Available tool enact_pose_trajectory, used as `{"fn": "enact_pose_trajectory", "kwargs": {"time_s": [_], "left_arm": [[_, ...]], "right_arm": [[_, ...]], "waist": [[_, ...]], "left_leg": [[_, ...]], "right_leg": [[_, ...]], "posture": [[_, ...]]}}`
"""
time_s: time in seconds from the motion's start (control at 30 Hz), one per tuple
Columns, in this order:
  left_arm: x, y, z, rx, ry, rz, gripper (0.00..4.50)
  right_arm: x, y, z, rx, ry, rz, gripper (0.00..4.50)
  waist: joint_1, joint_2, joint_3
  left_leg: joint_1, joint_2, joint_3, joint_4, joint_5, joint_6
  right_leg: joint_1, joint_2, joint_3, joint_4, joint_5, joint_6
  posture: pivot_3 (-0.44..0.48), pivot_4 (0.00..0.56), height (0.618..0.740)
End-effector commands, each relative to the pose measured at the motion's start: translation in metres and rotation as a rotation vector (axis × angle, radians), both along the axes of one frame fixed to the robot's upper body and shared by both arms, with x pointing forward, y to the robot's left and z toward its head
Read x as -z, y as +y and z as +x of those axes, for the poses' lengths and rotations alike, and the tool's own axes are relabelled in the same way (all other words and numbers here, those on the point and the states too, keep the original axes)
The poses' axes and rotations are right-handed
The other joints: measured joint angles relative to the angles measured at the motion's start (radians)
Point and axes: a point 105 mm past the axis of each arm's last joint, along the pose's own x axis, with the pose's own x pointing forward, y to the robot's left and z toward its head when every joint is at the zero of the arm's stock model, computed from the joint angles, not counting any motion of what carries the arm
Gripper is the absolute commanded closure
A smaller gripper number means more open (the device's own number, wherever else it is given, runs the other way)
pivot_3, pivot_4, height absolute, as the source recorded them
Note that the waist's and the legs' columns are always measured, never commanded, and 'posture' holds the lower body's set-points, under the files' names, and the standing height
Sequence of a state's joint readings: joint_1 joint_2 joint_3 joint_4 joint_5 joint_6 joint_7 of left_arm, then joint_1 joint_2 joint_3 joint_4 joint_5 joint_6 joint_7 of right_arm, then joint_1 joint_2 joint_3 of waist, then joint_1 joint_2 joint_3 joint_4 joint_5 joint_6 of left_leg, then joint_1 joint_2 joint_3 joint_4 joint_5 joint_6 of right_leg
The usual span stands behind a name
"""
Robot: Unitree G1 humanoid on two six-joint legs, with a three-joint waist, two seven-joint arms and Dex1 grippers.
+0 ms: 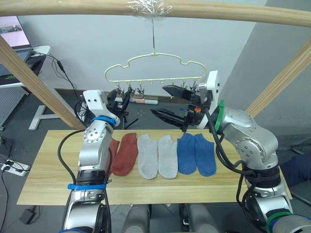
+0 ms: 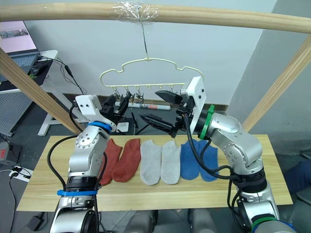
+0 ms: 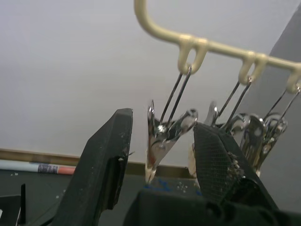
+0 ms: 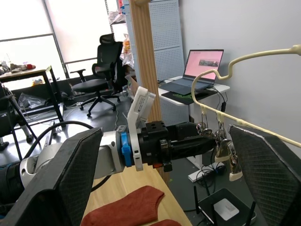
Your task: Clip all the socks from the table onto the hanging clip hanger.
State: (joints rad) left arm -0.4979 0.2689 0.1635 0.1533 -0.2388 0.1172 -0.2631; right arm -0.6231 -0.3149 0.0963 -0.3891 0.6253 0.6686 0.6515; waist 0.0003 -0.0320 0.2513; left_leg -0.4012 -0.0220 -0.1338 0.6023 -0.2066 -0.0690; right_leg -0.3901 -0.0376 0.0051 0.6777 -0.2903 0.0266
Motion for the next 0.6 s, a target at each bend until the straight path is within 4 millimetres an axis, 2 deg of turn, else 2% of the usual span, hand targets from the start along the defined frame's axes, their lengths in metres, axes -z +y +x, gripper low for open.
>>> {"fn": "enact_pose_trajectory", "kwargs": {"time_s": [0.03, 0.47, 0.6], "left_arm": [[-0.016, 0.001, -0.001, -0.012, -0.068, -0.001, 2.18], [-0.023, 0.000, -0.002, -0.021, -0.103, -0.001, 2.18], [-0.030, -0.003, 0.000, -0.012, -0.122, -0.013, 3.34]], "right_arm": [[-0.013, -0.003, -0.005, -0.006, -0.045, 0.024, 0.00], [-0.013, -0.005, -0.003, -0.005, -0.047, 0.015, 0.00], [-0.011, -0.003, -0.004, -0.013, -0.038, 0.017, 0.00]], "waist": [[-0.001, 0.000, 0.001], [-0.001, 0.000, 0.002], [0.000, -0.001, 0.003]], "left_leg": [[0.000, 0.000, 0.000, 0.000, 0.000, 0.000], [0.000, 0.000, 0.000, 0.000, 0.000, 0.000], [0.000, 0.000, 0.000, 0.000, 0.000, 0.000]], "right_leg": [[0.000, 0.000, 0.000, 0.000, 0.000, 0.000], [0.000, 0.000, 0.000, 0.000, 0.000, 0.000], [0.000, 0.000, 0.000, 0.000, 0.000, 0.000]], "posture": [[0.078, 0.254, 0.740], [0.086, 0.253, 0.740], [0.088, 0.255, 0.740]]}}
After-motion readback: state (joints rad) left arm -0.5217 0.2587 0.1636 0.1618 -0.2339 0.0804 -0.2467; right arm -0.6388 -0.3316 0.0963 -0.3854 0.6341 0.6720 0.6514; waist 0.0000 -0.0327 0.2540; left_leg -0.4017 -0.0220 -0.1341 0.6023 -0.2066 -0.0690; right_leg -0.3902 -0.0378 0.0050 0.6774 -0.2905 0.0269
